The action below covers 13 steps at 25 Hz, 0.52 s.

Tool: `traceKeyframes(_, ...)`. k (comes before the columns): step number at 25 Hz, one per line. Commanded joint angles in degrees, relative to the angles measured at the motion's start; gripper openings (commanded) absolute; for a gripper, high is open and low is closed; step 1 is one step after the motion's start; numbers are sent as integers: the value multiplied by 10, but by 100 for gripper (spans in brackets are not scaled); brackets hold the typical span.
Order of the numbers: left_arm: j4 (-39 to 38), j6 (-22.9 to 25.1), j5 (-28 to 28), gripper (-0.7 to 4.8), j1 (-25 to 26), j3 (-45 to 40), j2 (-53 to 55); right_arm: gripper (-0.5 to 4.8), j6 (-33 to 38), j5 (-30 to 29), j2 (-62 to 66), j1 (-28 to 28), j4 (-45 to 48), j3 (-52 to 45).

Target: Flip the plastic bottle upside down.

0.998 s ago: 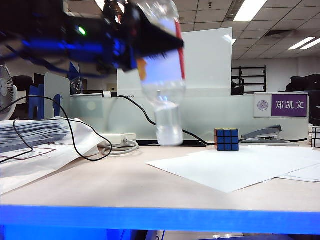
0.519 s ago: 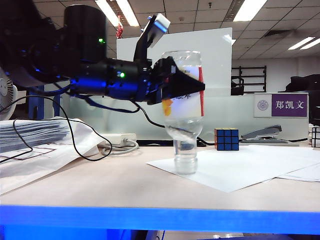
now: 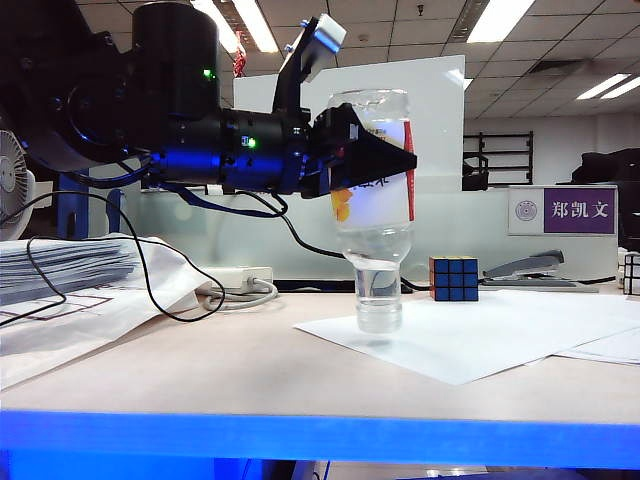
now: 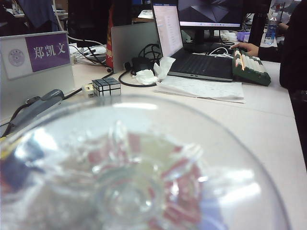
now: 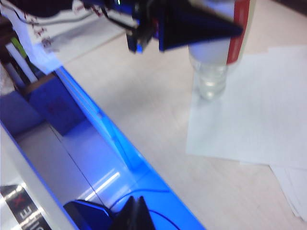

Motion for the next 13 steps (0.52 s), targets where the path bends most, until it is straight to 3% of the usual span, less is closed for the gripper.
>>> traceKeyframes(1, 14, 15, 3, -6, -1, 3, 8, -9, -3, 1, 0, 1, 17, 2)
traceKeyframes(13, 21, 27, 18, -5, -4, 3, 35, -9, -17, 10, 0, 0, 19, -1)
